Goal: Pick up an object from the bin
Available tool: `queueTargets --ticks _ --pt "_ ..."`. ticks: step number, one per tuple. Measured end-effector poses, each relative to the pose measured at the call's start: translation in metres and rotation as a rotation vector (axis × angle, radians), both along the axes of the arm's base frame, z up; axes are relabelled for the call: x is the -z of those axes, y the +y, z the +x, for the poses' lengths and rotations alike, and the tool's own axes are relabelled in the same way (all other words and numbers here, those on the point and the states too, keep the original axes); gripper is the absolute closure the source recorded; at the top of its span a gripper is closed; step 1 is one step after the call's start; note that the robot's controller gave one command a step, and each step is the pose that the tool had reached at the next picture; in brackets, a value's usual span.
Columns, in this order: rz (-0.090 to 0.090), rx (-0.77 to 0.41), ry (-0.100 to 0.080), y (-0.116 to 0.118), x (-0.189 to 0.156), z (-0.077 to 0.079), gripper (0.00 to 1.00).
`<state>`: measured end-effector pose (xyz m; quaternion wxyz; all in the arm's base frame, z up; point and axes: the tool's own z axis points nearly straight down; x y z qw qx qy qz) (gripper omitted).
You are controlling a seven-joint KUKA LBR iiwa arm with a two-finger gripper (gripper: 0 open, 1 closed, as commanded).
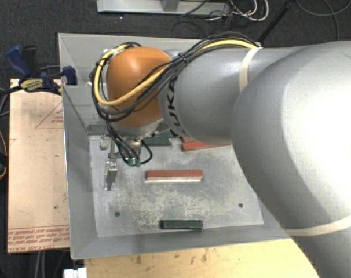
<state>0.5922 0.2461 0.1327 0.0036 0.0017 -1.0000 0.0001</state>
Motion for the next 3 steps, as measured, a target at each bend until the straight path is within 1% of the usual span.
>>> queueTargets --ticks 1,2,3 --pt "0.002 0.003 -0.008 -0.001 -0.004 0.002 0.0" --pt "0.003 0.103 -0.012 -0.057 0.051 0.041 0.0" --pt "0.003 0.034 -0.02 -0.066 0.056 0.048 0.0"
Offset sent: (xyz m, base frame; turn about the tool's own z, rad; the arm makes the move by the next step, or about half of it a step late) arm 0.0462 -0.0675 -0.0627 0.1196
